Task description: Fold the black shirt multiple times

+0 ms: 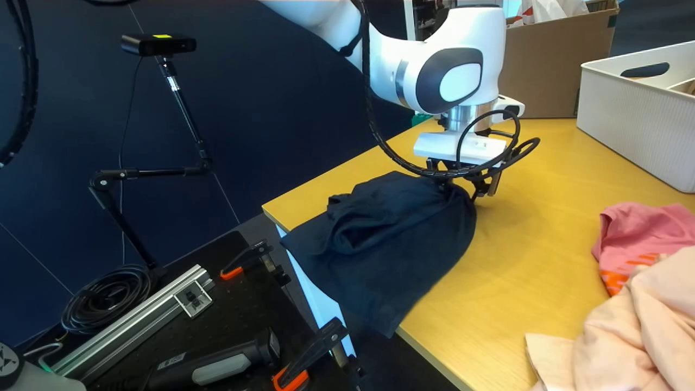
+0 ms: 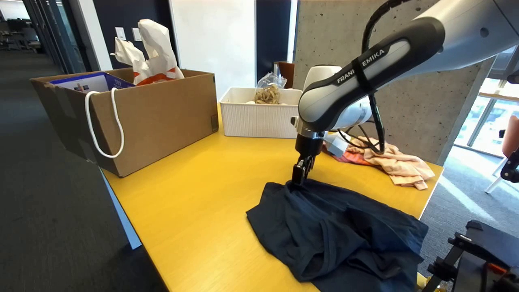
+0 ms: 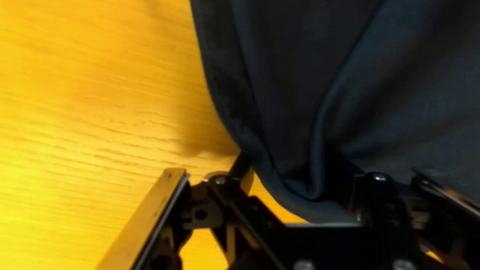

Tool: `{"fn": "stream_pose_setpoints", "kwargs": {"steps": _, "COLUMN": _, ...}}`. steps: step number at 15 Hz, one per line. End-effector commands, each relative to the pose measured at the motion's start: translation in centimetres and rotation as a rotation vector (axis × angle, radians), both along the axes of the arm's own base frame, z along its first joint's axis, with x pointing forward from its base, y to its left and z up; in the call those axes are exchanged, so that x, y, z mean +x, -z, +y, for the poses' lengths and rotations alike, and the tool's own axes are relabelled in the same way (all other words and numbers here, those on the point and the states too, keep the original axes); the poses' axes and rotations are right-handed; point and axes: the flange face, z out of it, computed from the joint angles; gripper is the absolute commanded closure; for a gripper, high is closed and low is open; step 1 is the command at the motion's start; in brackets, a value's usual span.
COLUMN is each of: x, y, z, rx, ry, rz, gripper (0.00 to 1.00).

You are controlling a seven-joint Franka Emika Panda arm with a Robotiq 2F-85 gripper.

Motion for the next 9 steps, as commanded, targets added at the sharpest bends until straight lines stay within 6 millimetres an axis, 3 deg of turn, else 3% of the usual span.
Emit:
{"fn": "stream_pose_setpoints", "kwargs": {"steps": 1, "x": 0.9, "y": -0.1, "z": -1.2, "rx": 0.016, "ry": 0.026, "rz": -0.007, "gripper": 0.81}}
{"fn": "stream_pose_setpoints", "kwargs": {"steps": 3, "x": 1.5, "y": -0.7, "z": -3.0, "rx": 0.021, "ry": 0.059, "rz": -0.019, "gripper": 0.96}}
{"fn": "stream_pose_setpoints", "kwargs": {"steps": 4, "x": 1.8, "y": -1.1, "z": -4.3, "rx": 0.022, "ry": 0.081, "rz": -0.028, "gripper": 0.99}}
{"fn": "stream_pose_setpoints", "kwargs": {"steps": 9, "x": 3.2, "y": -4.2, "z": -10.9, "rx": 0.027, "ry": 0.195, "rz": -0.085, "gripper": 0.99}}
